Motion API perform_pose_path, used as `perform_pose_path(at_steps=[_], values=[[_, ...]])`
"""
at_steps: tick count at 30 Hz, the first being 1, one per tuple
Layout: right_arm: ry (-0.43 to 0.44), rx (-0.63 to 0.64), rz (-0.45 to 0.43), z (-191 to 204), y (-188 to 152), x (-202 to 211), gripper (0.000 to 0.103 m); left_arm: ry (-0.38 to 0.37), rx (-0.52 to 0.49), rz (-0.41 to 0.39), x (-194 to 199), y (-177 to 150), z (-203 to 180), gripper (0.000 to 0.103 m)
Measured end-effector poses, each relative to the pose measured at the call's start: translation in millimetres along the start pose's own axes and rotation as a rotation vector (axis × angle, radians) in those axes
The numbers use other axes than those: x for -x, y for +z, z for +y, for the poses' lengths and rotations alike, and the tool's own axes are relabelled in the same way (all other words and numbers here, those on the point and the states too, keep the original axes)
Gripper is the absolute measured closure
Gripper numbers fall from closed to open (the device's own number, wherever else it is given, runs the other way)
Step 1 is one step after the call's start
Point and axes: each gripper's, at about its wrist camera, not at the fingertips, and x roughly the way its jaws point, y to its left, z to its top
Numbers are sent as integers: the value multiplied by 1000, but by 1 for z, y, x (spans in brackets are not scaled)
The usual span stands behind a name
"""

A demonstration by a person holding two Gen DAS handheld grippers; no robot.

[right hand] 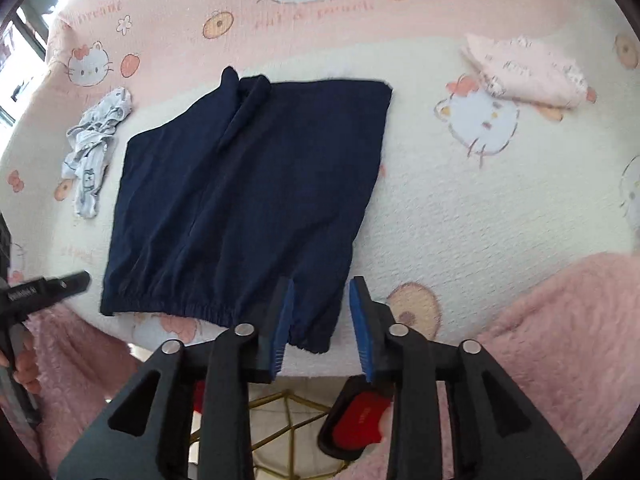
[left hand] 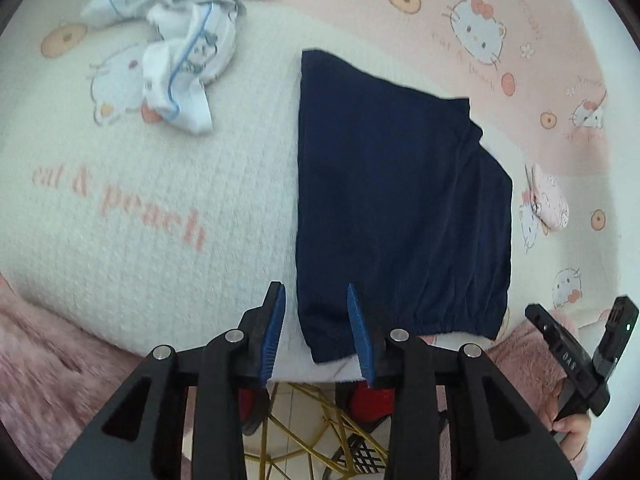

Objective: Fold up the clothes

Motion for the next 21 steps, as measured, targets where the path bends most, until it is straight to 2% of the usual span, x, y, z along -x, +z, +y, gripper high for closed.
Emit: perform_pose_path(at_steps=[4, 10, 15, 21], values=[[77, 91, -5, 5, 12, 1, 69, 48, -31, -45, -10, 60, -6, 69], [134, 123, 18, 30, 86, -31, 69, 17, -19, -41, -47, 127, 18, 68], [122, 146, 21, 56, 135, -61, 69, -34, -30, -48, -70, 145, 16, 68], [107, 121, 63, 65, 167, -104, 69, -20, -152, -73, -73, 150, 2, 68]])
